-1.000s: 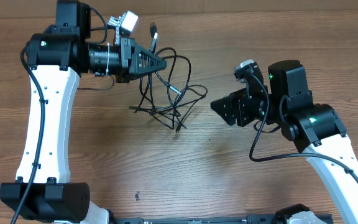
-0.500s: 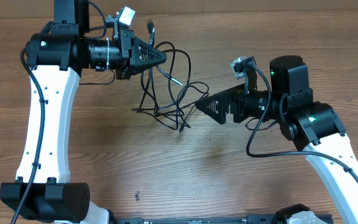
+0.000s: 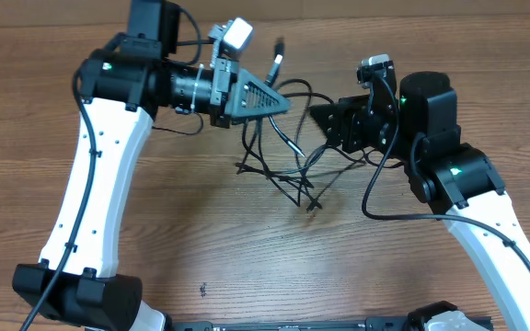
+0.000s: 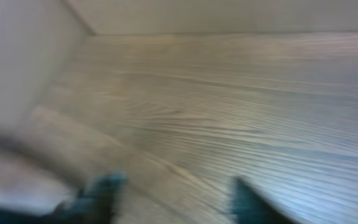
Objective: Untangle cables
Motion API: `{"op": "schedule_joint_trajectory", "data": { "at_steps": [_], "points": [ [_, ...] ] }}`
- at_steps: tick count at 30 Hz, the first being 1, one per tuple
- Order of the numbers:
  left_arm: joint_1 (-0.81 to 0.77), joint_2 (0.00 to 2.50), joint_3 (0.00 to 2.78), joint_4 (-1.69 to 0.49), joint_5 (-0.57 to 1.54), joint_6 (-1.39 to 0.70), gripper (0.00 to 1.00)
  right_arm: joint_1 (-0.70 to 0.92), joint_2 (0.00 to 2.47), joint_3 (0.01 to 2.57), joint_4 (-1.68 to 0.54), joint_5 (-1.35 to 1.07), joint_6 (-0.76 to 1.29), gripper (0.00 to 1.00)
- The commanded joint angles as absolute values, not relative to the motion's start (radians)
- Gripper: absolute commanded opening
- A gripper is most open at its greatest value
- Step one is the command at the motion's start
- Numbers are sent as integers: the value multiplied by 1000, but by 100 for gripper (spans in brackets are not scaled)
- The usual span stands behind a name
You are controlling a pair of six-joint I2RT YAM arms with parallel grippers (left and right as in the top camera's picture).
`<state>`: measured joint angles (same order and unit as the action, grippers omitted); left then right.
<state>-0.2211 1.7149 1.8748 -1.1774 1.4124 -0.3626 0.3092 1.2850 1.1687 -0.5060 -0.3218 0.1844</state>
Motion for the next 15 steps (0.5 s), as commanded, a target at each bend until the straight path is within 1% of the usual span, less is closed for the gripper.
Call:
{"op": "schedule_joint_trajectory", "data": {
  "at_steps": [1, 2, 3, 7, 10, 12, 15],
  "points": [
    [-241, 1700, 1897, -1173, 1555, -327, 4, 307, 1315, 1185, -523, -11, 182, 27],
    [-241, 1700, 1897, -1173, 1564, -321, 4, 305, 1316, 1185, -527, 35, 182, 26],
    [-239, 1700, 1897, -1174, 1569, -313, 4, 294, 1320, 1185, -534, 173, 182, 25],
    [-228, 1700, 1897, -1174, 1530, -286, 4, 225, 1319, 1185, -520, 546, 181, 24],
    [-227, 1700, 1897, -1177, 1413, -284, 4, 178, 1319, 1185, -505, 655, 181, 21],
    [-228, 1700, 1897, -1181, 1335, -284, 4, 137, 1319, 1185, -498, 669, 182, 21],
    [-228, 1700, 1897, -1178, 1288, -290, 4, 111, 1319, 1185, -529, 597, 181, 48]
  ]
}}
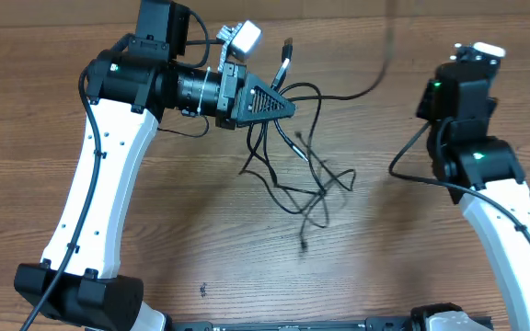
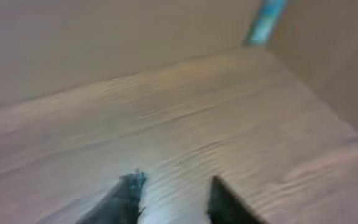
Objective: Untangle cables
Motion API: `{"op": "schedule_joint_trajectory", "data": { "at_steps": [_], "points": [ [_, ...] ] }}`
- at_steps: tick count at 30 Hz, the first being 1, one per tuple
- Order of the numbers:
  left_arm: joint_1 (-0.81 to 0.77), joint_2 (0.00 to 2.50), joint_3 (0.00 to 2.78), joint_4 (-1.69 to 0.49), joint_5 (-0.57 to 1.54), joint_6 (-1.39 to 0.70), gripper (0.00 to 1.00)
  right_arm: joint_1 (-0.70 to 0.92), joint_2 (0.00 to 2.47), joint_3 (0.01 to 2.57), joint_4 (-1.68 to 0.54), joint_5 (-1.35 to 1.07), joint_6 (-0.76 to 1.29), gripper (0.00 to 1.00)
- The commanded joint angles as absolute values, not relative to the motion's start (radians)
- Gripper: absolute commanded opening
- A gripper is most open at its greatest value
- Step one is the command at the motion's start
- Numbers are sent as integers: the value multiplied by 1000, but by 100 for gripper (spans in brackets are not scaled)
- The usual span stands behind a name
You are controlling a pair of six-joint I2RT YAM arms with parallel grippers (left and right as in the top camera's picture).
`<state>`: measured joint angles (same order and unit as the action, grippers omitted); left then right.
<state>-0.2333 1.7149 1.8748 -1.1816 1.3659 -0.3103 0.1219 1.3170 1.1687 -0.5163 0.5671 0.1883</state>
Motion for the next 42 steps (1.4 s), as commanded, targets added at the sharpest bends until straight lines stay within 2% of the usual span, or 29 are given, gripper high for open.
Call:
{"op": "schedule_joint_trajectory", "data": {
  "at_steps": [1, 3, 4, 5, 10, 14, 18, 25, 36, 42],
  "points": [
    [-228, 1700, 1897, -1177, 1254, -295, 4, 111, 1319, 1185, -561, 534, 181, 61],
    [-224, 1700, 1897, -1178, 1171, -318, 4, 111, 1319, 1185, -616, 385, 181, 91],
    [-220, 1700, 1897, -1178, 1110, -340, 4, 111, 1317, 1185, -640, 305, 181, 97],
    [-216, 1700, 1897, -1178, 1081, -354, 4, 111, 1316, 1185, -661, 216, 179, 100],
    [-201, 1700, 1897, -1177, 1066, -437, 4, 111, 1304, 1185, -694, -354, 51, 100],
    [-205, 1700, 1897, -1172, 1066, -533, 4, 127, 1304, 1185, -699, -526, 51, 100],
    [-225, 1700, 1897, -1125, 1053, -628, 4, 213, 1304, 1185, -705, -508, 50, 100],
    [-244, 1700, 1897, -1068, 1014, -774, 4, 425, 1306, 1185, -707, -204, 60, 100],
    [-244, 1700, 1897, -981, 1015, -944, 4, 485, 1363, 1178, -717, -157, 130, 100],
    [-244, 1700, 1897, -982, 1221, -875, 4, 479, 1428, 1178, -716, 63, 173, 100]
  ]
}}
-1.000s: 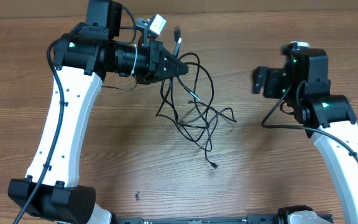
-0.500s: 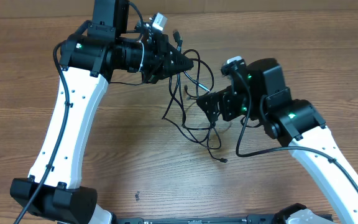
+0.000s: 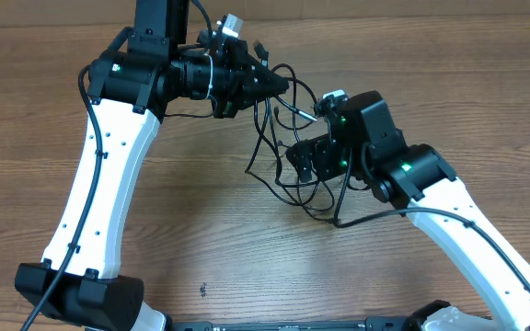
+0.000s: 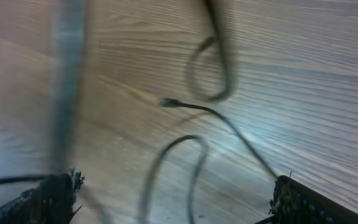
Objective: Untangle cables
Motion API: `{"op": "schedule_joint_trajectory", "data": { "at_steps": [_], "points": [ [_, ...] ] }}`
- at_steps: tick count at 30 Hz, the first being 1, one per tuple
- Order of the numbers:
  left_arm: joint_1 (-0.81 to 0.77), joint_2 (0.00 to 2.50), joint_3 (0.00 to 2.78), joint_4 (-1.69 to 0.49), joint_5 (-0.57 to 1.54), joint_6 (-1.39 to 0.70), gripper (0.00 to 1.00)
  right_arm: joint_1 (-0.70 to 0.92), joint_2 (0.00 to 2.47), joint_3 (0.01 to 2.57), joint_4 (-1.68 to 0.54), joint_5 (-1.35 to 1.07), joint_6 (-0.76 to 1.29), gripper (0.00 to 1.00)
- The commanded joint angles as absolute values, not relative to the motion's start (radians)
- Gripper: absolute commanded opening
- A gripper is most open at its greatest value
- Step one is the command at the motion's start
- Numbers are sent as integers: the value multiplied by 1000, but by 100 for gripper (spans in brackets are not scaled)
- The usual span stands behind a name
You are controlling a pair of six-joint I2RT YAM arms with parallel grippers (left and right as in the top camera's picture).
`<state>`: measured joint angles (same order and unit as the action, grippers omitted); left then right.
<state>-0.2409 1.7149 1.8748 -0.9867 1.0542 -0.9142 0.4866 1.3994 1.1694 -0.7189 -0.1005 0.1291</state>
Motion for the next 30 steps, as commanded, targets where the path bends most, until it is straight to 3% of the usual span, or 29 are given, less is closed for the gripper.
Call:
{"op": "schedule_joint_trajectory", "data": {
  "at_steps": [1, 6, 18, 25, 30],
  "points": [
    [-244, 1700, 1897, -982, 1282, -841, 4, 469, 1436, 1178, -716, 130, 192, 100],
    [-233, 1700, 1897, -983, 1583, -571, 4, 336, 1443, 1178, -717, 325, 241, 100],
    [-75, 1700, 1897, -993, 1568, -535, 4, -185, 1443, 1178, -739, 323, 240, 100],
    [75, 1700, 1897, -990, 1541, -535, 4, -348, 1443, 1178, -735, 199, 287, 100],
    [155, 1700, 1897, -991, 1509, -535, 4, -355, 1443, 1178, -732, 184, 285, 100]
  ]
}}
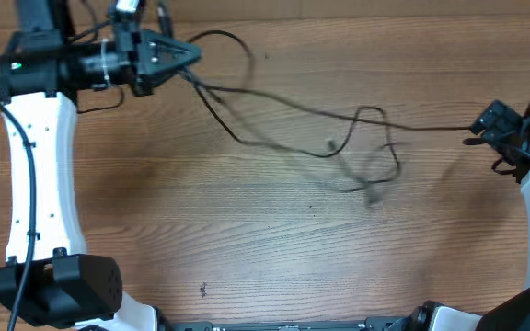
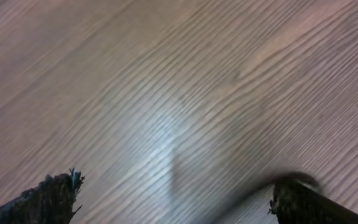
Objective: Untangle cables
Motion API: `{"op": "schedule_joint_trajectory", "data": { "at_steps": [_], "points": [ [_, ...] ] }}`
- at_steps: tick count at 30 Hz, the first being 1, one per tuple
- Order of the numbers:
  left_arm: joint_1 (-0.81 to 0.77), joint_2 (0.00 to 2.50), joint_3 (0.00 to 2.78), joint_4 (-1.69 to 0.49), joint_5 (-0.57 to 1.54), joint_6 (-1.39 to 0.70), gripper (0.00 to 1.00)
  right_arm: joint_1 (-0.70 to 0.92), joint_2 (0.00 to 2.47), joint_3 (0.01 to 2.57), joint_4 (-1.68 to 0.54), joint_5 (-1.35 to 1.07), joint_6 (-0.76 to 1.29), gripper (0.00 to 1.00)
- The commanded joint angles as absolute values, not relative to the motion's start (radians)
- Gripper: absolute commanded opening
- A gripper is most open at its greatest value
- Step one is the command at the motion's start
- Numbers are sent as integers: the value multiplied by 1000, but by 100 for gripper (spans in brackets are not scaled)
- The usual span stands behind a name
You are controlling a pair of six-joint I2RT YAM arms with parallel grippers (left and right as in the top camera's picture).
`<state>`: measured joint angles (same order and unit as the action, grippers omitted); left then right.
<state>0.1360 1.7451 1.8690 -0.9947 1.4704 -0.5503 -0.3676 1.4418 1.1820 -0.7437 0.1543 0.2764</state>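
Thin black cables (image 1: 283, 101) stretch across the wooden table from back left to the right edge. A loose knot of loops (image 1: 375, 170) hangs right of centre. My left gripper (image 1: 190, 52) is at the back left, fingers together at a point, shut on the cables' left end. At the far right edge, one strand runs straight to my right gripper (image 1: 475, 129). The blurred right wrist view shows its fingers (image 2: 55, 198) standing wide apart, and a dark streak of cable (image 2: 241, 190) leads to the right finger (image 2: 300, 200).
The brown wooden table (image 1: 247, 248) spreads under the cables. My left arm's white link (image 1: 30, 184) stands along the left side, and my right arm runs along the right edge. A pale wall (image 1: 339, 7) borders the back.
Both grippers were close together over the bunched cables at the middle back. Now the left is at the far back left and the right at the far right edge, with the cables drawn out between them.
At first my left gripper held the bundle at the middle back with the right close beside it. Then the right stood far to the right with a strand drawn out. Later it was back at the bundle, fingers apart. Now the arms are wide apart and the tangle is spread.
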Motion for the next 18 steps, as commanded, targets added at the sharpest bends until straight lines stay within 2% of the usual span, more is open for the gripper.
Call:
{"op": "schedule_joint_trajectory", "data": {
  "at_steps": [1, 7, 11, 14, 15, 18],
  "points": [
    [168, 1700, 1897, -991, 1509, -535, 4, -355, 1443, 1178, -732, 177, 285, 100],
    [170, 1700, 1897, -990, 1508, -535, 4, -355, 1443, 1179, -732, 115, 284, 100],
    [172, 1700, 1897, -990, 1465, -535, 4, -355, 1440, 1179, -724, -23, 191, 100],
    [171, 1700, 1897, -996, 1397, -535, 4, -355, 1434, 1179, -708, -237, 70, 100],
    [170, 1700, 1897, -1001, 1349, -535, 4, -355, 1427, 1179, -702, -447, -37, 100],
    [167, 1700, 1897, -1055, 1180, -523, 4, -344, 1415, 1179, -708, -687, -147, 100]
  ]
}}
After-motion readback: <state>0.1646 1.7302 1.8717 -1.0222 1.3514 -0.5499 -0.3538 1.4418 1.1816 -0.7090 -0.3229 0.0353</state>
